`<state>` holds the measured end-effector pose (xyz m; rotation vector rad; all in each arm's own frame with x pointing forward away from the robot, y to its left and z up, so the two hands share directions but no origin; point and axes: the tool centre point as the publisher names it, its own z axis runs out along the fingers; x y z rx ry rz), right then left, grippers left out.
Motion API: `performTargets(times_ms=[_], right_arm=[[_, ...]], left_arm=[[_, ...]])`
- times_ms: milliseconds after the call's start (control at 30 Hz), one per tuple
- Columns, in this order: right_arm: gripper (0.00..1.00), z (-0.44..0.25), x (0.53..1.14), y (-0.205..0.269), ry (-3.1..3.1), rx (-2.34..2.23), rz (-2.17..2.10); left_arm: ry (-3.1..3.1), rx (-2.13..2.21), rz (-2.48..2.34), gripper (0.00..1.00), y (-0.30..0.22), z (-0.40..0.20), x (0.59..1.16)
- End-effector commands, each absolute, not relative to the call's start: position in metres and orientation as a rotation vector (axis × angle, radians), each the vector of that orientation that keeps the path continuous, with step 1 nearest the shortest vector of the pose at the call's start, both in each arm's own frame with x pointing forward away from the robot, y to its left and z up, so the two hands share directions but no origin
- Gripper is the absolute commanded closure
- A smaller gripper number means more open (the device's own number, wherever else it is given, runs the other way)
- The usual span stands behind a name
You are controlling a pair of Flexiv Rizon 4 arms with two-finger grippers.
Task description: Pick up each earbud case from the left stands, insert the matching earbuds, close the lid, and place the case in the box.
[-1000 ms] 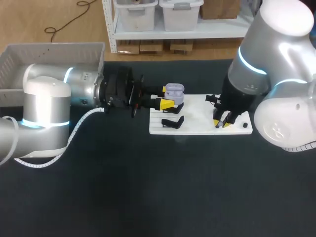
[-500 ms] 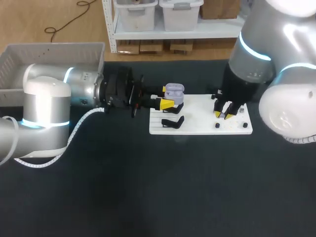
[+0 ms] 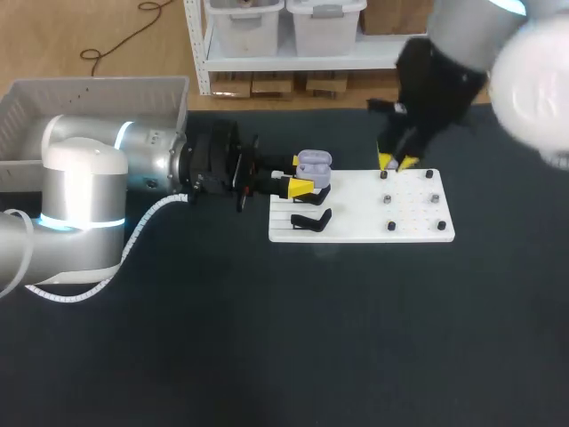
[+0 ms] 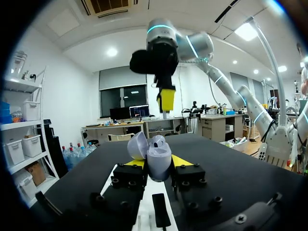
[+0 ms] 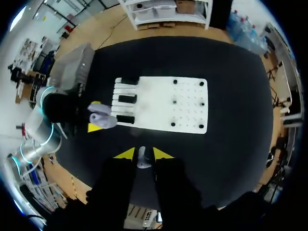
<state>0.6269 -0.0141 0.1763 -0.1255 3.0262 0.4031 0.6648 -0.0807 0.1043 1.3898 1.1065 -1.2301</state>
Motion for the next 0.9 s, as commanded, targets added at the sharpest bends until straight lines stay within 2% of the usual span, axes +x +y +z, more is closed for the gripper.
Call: performTargets(times_ms=[33,367,900], right_arm=[[1.00,0.190,0.638,0.012,3.136,-0.206,0.311],[1.00,0.176,0.643,0.044,3.149,-0.307,0.289],[1.00,0.169,0.648,0.071,3.144,-0.411,0.305]], left_arm=[[1.109,1.387,-1.225,1.00,-0.081,0.105,0.663],[1.109,1.387,-1.225,1.00,-0.081,0.105,0.663],[1.109,1.387,-1.225,1.00,-0.081,0.105,0.663]])
